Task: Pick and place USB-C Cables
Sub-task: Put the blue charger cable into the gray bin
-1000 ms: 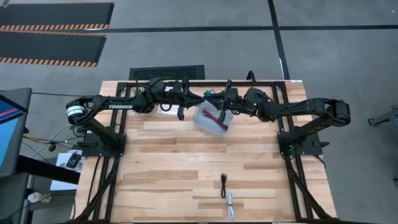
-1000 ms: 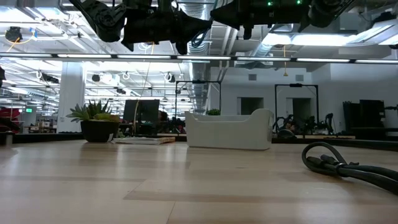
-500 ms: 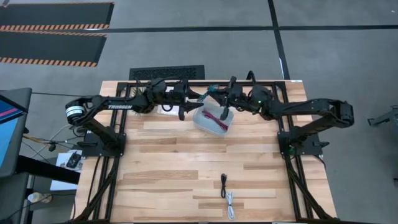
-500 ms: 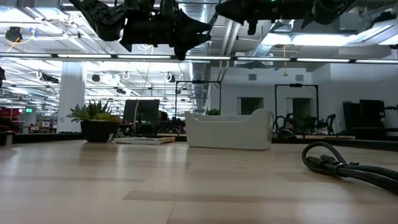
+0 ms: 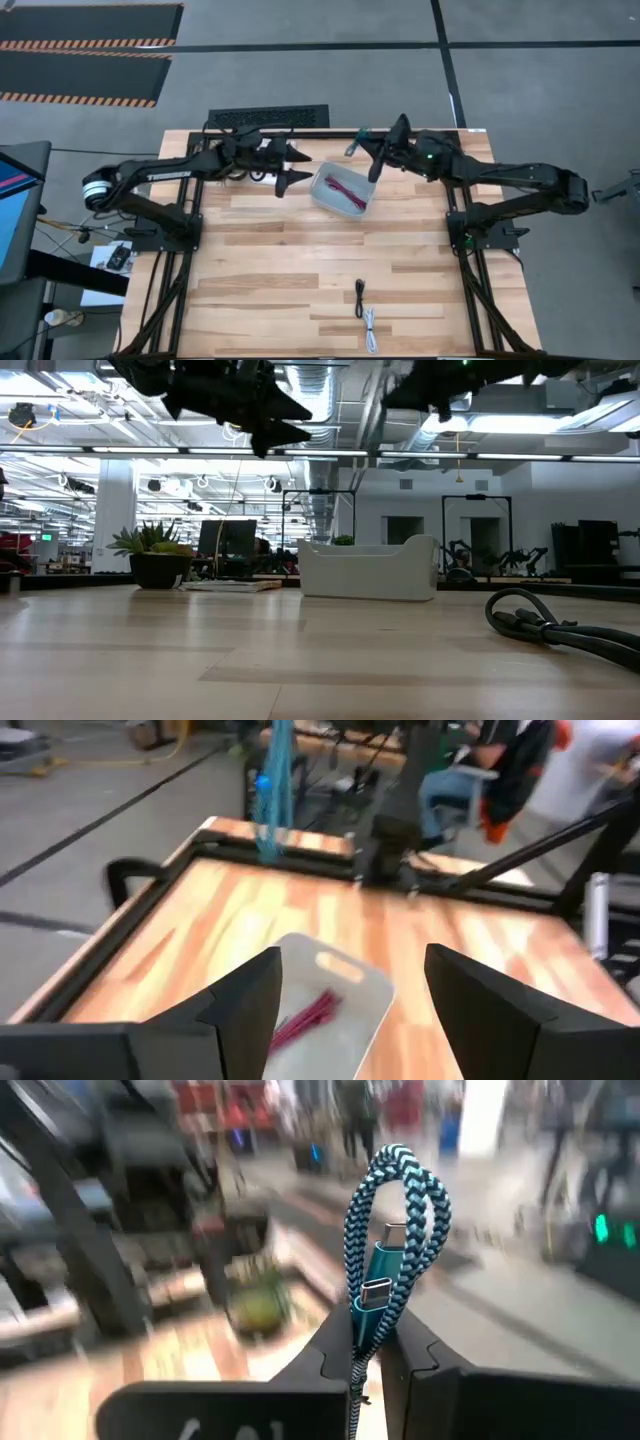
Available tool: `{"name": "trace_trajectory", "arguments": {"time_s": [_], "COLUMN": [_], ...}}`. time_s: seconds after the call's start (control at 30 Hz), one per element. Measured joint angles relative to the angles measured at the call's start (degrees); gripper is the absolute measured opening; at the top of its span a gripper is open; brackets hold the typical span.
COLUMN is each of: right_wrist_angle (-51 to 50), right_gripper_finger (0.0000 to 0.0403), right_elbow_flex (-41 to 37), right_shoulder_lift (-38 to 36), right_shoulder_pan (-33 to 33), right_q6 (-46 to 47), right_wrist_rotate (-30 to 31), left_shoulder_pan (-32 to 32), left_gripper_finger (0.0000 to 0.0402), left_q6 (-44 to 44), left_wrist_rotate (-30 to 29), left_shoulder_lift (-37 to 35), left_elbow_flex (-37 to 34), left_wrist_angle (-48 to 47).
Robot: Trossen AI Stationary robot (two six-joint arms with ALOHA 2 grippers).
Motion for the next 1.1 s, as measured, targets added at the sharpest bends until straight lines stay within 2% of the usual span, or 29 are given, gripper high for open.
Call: {"name": "trace_trajectory", "arguments": {"time_s": [0.2, 0.43, 0.8, 0.93, 1.1], "right_wrist_angle": [-9.5, -10.6, -33.7, -37.5, -37.4], "right_gripper_finger": [0.0024, 0.0024, 0.0024, 0.0025, 0.0027], "right_elbow_flex": [0.0, 0.7, 18.3, 22.1, 24.9], "right_shoulder_lift": [5.1, 15.0, 28.5, 32.4, 37.3], "right_shoulder_pan": [1.0, 3.0, 5.9, 5.9, 5.5], "right_q6": [6.1, 10.0, 7.2, 6.3, 6.3], "right_wrist_rotate": [2.5, 2.4, 2.4, 2.1, -2.1], "left_shoulder_pan": [-0.3, -1.1, -1.0, -1.0, -1.0], "left_gripper_finger": [0.0220, 0.0213, 0.0213, 0.0213, 0.0213], "left_q6": [0.2, 0.9, 0.9, 2.0, 4.3], "left_wrist_rotate": [-2.5, -2.2, -3.2, -4.5, -7.7], "left_shoulder_lift": [-4.6, -6.7, -9.0, -10.3, -12.7], "left_elbow_flex": [0.0, 0.0, 0.0, 0.0, 0.0], "left_wrist_angle": [-6.4, -10.9, -11.6, -13.2, -17.5]}}
